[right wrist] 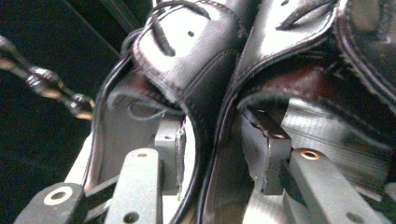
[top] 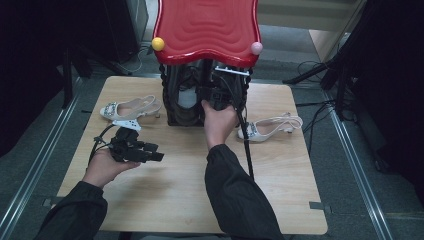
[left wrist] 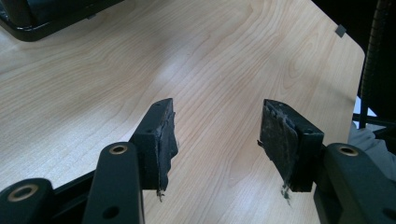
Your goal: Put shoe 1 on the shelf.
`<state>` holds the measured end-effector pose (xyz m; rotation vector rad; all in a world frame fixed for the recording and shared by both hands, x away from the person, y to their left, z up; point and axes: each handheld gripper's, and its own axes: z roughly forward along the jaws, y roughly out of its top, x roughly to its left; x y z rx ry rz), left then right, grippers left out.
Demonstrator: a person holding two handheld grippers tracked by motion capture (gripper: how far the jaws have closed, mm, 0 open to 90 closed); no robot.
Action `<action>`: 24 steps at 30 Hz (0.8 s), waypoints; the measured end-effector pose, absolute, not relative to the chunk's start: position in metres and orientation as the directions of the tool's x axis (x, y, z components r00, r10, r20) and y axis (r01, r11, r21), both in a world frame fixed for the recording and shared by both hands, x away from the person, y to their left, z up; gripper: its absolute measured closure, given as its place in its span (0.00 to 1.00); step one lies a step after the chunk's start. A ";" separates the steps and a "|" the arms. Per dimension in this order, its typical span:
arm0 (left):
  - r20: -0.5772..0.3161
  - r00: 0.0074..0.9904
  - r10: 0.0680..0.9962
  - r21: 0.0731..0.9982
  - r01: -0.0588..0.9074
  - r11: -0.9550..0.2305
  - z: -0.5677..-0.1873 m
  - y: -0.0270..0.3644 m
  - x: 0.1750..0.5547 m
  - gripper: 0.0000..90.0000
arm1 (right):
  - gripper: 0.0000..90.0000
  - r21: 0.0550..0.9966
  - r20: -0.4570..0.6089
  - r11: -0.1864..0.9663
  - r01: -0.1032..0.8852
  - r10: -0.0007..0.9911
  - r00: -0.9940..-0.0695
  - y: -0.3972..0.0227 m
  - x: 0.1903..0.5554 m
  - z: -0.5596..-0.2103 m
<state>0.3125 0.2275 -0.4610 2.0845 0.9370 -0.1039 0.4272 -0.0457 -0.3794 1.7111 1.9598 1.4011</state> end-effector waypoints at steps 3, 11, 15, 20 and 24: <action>-0.372 0.721 0.585 0.660 0.648 -0.380 -0.458 0.227 0.313 0.50 | 0.68 0.730 0.411 -0.079 0.679 0.844 -0.344 -0.049 0.421 -0.378; -0.351 0.740 0.574 0.667 0.628 -0.401 -0.442 0.218 0.317 0.51 | 0.62 0.726 0.372 0.063 0.685 0.802 -0.468 -0.059 0.408 -0.374; -0.347 0.743 0.572 0.669 0.624 -0.404 -0.431 0.216 0.324 0.53 | 0.59 0.751 0.344 0.110 0.651 0.777 -0.528 -0.065 0.399 -0.369; -0.330 0.754 0.567 0.682 0.606 -0.409 -0.416 0.213 0.332 0.60 | 0.57 0.749 0.339 0.147 0.646 0.752 -0.564 -0.073 0.390 -0.363; -0.337 0.763 0.551 0.693 0.597 -0.404 -0.404 0.211 0.339 0.64 | 0.56 0.738 0.346 0.183 0.649 0.724 -0.597 -0.080 0.383 -0.362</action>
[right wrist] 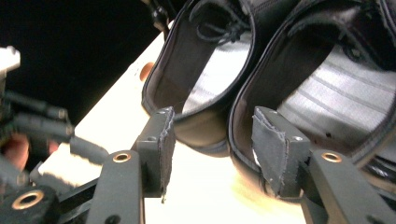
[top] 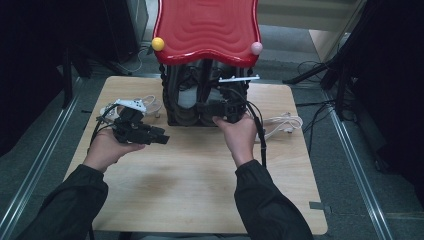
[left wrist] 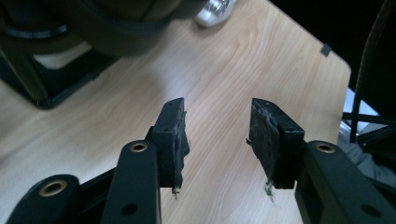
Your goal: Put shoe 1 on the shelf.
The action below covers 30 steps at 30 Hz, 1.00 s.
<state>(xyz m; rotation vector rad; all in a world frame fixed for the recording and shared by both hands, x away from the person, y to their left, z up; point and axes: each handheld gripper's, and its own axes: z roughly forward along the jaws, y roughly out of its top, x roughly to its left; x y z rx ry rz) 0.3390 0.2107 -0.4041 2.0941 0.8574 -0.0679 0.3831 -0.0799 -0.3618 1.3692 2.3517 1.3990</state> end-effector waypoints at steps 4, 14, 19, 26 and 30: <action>-0.332 0.769 0.546 0.700 0.589 -0.404 -0.392 0.208 0.345 0.68 | 0.56 0.749 0.343 0.185 0.636 0.714 -0.611 -0.088 0.375 -0.362; -0.281 0.800 0.530 0.726 0.539 -0.428 -0.347 0.192 0.362 0.89 | 0.59 0.752 0.338 0.219 0.622 0.681 -0.649 -0.099 0.358 -0.364; -0.271 0.812 0.517 0.741 0.518 -0.426 -0.325 0.185 0.374 0.93 | 0.61 0.747 0.342 0.230 0.623 0.671 -0.658 -0.102 0.352 -0.370; -0.226 0.831 0.509 0.759 0.478 -0.442 -0.295 0.175 0.389 0.99 | 0.70 0.737 0.345 0.242 0.632 0.668 -0.659 -0.104 0.348 -0.376; -0.187 0.842 0.506 0.763 0.449 -0.465 -0.277 0.167 0.398 1.00 | 0.77 0.727 0.353 0.245 0.641 0.667 -0.656 -0.105 0.350 -0.382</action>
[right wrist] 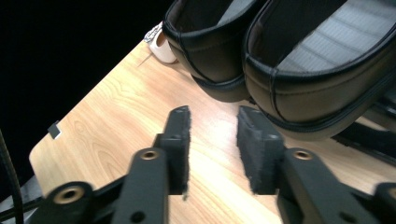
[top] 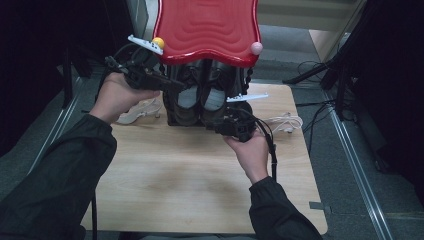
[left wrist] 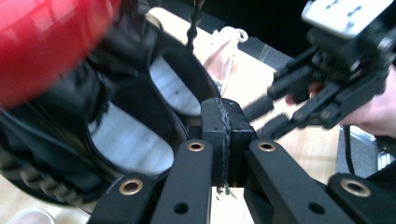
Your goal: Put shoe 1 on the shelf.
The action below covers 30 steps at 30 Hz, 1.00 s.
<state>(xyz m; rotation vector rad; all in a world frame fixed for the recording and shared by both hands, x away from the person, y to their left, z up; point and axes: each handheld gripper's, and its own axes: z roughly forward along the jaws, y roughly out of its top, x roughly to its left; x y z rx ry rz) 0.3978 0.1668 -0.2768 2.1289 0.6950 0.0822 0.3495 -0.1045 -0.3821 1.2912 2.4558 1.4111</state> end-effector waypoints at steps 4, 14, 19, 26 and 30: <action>-0.177 0.850 0.496 0.769 0.435 -0.469 -0.261 0.159 0.407 1.00 | 0.88 0.721 0.355 0.258 0.643 0.660 -0.663 -0.105 0.351 -0.391; -0.130 0.842 0.524 0.782 0.412 -0.468 -0.229 0.138 0.439 1.00 | 1.00 0.719 0.358 0.257 0.646 0.660 -0.661 -0.101 0.356 -0.402; -0.132 0.835 0.535 0.782 0.419 -0.461 -0.221 0.128 0.456 1.00 | 1.00 0.713 0.372 0.249 0.655 0.658 -0.655 -0.096 0.362 -0.407; -0.114 0.817 0.565 0.768 0.434 -0.472 -0.226 0.122 0.471 1.00 | 1.00 0.707 0.382 0.227 0.669 0.674 -0.632 -0.093 0.373 -0.413; -0.120 0.813 0.570 0.769 0.439 -0.465 -0.228 0.123 0.476 1.00 | 1.00 0.700 0.412 0.198 0.686 0.672 -0.615 -0.099 0.380 -0.414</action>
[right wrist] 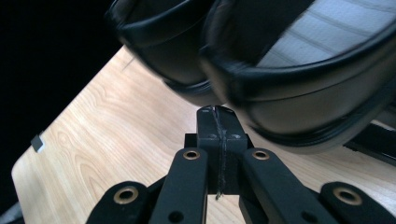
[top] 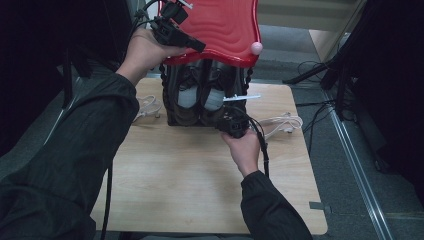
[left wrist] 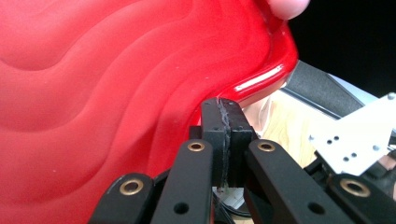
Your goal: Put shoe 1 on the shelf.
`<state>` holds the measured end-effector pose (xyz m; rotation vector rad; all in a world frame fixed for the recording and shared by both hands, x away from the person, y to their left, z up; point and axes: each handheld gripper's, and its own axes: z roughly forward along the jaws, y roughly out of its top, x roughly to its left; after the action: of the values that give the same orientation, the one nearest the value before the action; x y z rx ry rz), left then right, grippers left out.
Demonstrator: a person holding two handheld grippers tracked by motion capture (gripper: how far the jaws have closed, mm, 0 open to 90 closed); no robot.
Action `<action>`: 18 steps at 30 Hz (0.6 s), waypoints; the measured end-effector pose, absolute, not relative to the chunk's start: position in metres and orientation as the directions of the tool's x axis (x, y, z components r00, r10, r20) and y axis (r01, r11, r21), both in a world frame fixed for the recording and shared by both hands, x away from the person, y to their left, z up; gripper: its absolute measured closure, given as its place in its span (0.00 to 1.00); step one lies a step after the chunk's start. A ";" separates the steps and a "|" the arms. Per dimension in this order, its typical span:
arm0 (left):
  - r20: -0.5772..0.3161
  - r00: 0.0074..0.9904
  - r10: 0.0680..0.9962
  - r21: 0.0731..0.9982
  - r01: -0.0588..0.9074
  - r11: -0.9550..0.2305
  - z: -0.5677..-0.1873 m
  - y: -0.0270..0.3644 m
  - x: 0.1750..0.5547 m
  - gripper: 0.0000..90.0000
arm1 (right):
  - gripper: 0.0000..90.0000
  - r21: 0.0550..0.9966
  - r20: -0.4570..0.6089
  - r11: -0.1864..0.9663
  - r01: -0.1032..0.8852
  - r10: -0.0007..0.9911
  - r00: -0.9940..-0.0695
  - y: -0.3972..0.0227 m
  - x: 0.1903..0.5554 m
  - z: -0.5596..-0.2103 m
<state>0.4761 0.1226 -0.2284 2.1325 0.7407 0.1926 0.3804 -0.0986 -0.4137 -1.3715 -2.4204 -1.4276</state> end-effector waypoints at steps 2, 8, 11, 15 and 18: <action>-0.132 0.809 0.573 0.777 0.443 -0.447 -0.229 0.125 0.479 1.00 | 1.00 0.692 0.437 0.188 0.697 0.659 -0.612 -0.101 0.383 -0.414; -0.125 0.801 0.585 0.778 0.445 -0.443 -0.229 0.127 0.480 1.00 | 1.00 0.698 0.412 0.212 0.684 0.662 -0.626 -0.101 0.385 -0.410; -0.118 0.804 0.583 0.775 0.442 -0.452 -0.228 0.128 0.480 1.00 | 1.00 0.701 0.397 0.223 0.677 0.667 -0.631 -0.102 0.385 -0.408; -0.116 0.803 0.584 0.775 0.441 -0.453 -0.228 0.127 0.479 1.00 | 1.00 0.712 0.379 0.212 0.670 0.687 -0.620 -0.106 0.388 -0.403; -0.122 0.802 0.584 0.778 0.443 -0.446 -0.229 0.128 0.480 1.00 | 1.00 0.710 0.374 0.209 0.672 0.698 -0.611 -0.108 0.391 -0.401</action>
<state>0.4798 0.1277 -0.2288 2.1116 0.7575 0.2048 0.3913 -0.1082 -0.4013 -1.3970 -2.4642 -1.4228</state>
